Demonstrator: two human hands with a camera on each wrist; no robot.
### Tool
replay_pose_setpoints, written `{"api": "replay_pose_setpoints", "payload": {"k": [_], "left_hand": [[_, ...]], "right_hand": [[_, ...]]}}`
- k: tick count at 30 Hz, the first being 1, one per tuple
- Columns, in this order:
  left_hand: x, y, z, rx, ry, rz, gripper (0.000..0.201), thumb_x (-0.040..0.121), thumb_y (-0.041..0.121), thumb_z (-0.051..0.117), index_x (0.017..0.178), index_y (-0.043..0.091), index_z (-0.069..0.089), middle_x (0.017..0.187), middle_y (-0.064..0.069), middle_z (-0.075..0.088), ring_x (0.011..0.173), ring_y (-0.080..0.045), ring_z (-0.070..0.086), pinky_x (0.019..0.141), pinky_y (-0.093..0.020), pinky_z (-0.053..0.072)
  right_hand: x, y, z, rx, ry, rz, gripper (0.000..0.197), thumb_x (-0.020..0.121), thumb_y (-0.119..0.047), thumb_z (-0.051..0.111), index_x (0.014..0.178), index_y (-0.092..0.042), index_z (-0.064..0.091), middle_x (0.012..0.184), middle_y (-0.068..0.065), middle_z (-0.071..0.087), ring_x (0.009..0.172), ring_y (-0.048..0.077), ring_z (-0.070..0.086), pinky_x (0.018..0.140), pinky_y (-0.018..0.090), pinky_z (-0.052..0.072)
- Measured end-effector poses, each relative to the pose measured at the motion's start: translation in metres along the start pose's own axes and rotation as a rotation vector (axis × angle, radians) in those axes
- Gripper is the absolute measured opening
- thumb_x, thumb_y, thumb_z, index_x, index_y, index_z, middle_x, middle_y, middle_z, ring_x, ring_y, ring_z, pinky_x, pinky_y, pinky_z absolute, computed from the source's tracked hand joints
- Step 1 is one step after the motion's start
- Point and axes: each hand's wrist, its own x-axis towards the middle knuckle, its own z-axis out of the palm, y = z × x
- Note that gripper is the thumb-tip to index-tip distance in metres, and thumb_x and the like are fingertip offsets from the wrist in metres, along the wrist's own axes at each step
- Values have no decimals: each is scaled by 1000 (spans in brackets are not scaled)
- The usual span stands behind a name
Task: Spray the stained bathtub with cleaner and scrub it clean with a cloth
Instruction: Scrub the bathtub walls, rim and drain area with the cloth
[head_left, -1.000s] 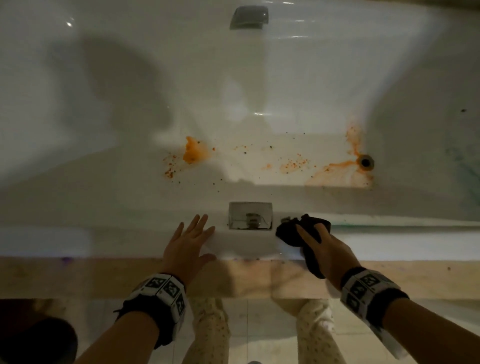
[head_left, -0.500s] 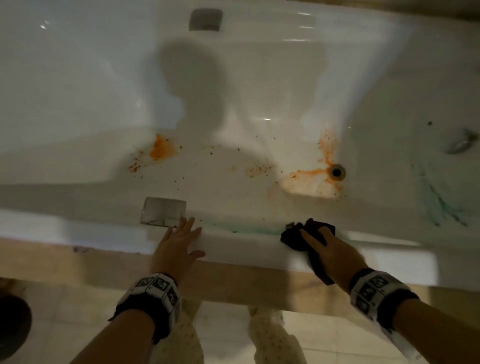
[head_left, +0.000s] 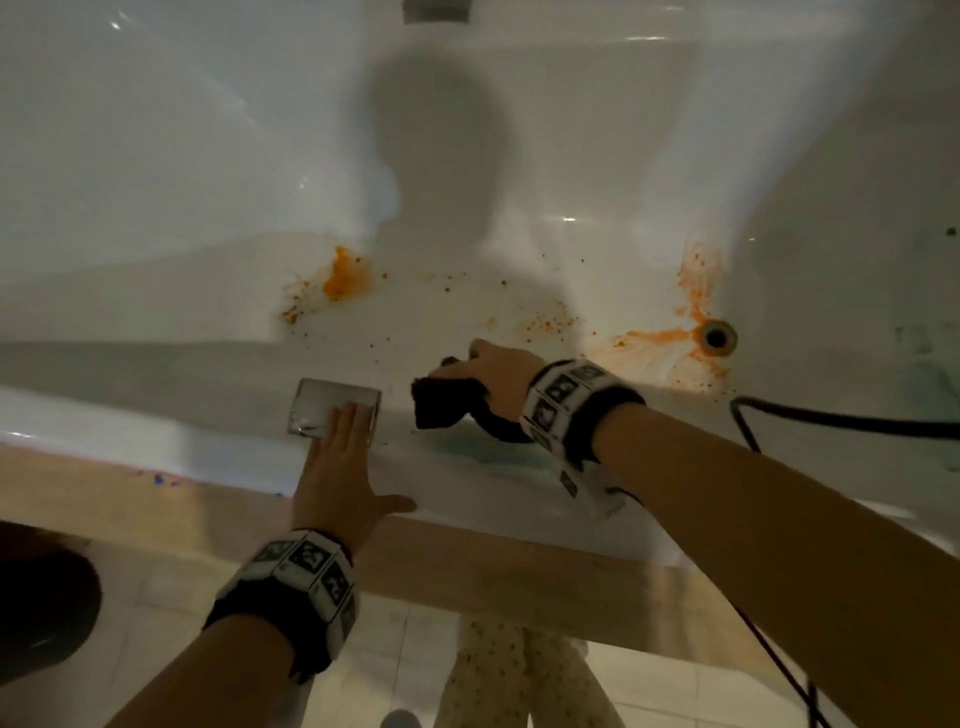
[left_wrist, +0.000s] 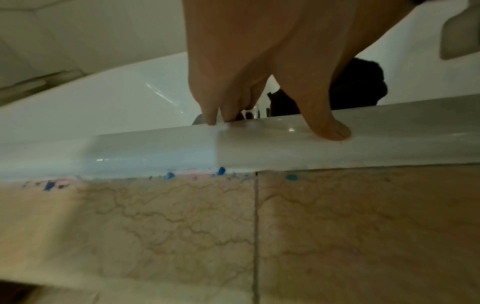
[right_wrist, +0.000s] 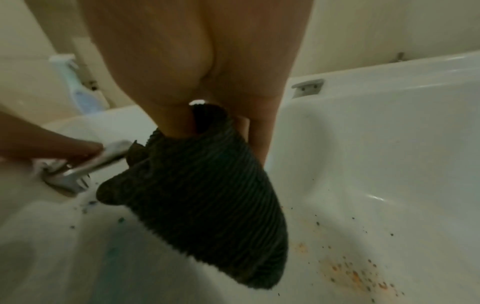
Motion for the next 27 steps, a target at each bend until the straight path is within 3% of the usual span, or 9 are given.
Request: {"api": "replay_pose_setpoints", "payload": {"k": [4, 8, 9, 12, 14, 18, 21, 24, 27], "left_hand": [[5, -6, -2, -7, -68, -13, 110, 75, 46, 72, 151, 15, -2, 158, 0, -9, 147, -13, -2, 120, -33, 1], [10, -11, 1, 10, -73, -2, 112, 74, 48, 72, 151, 15, -2, 158, -1, -9, 147, -13, -4, 119, -34, 0], [11, -11, 1, 23, -77, -3, 112, 73, 49, 72, 151, 15, -2, 158, -1, -9, 147, -13, -3, 119, -34, 1], [13, -9, -1, 43, -104, -7, 114, 73, 50, 71, 151, 15, -3, 158, -2, -10, 147, -14, -4, 119, -35, 1], [14, -9, -1, 48, -108, -10, 115, 73, 51, 71, 151, 15, -5, 158, -2, -12, 147, -15, -4, 119, -35, 1], [13, -7, -3, 38, -106, -14, 116, 72, 52, 71, 150, 14, -6, 158, -1, -13, 147, -14, -6, 119, -35, 0], [13, -7, -3, 23, -108, -15, 117, 71, 53, 71, 151, 13, -6, 158, -2, -13, 147, -15, -6, 120, -36, 0], [13, -8, -2, 40, -103, -11, 119, 70, 54, 71, 150, 12, -6, 158, -3, -13, 147, -16, -7, 120, -36, 0], [14, -8, -1, 52, -102, 1, 119, 70, 55, 71, 150, 12, -6, 158, -4, -13, 147, -16, -7, 120, -36, 0]], "right_hand": [[50, -25, 3, -162, -30, -16, 45, 100, -24, 41, 142, -37, 33, 151, 7, 22, 129, 37, 37, 102, 45, 38], [66, -38, 27, -72, -50, -68, 35, 96, -32, 50, 128, -19, 45, 127, 9, 50, 110, 32, 53, 76, 33, 42], [67, -40, 30, -78, -76, -87, 37, 95, -32, 50, 129, -18, 46, 125, 7, 50, 107, 31, 54, 76, 33, 42], [61, -37, 34, -40, -165, -99, 50, 94, -37, 48, 140, -19, 40, 142, 5, 41, 119, 29, 46, 95, 34, 40], [52, -28, 27, -80, -196, -134, 46, 94, -31, 49, 139, -21, 42, 144, 3, 39, 124, 28, 43, 103, 33, 37], [18, 9, 17, -183, -249, -182, 38, 92, -10, 51, 126, -25, 58, 137, 0, 43, 122, 25, 44, 104, 31, 34], [-9, 37, 11, -233, -372, -74, 32, 89, -6, 51, 115, -20, 64, 138, 0, 44, 124, 25, 44, 105, 29, 31], [-17, 49, -7, -280, -518, 12, 36, 87, 2, 47, 108, -16, 69, 128, 2, 53, 117, 24, 49, 103, 31, 38], [0, 44, -26, -153, -288, 47, 40, 86, 1, 45, 106, -24, 69, 113, -3, 56, 111, 23, 51, 104, 39, 39]]}}
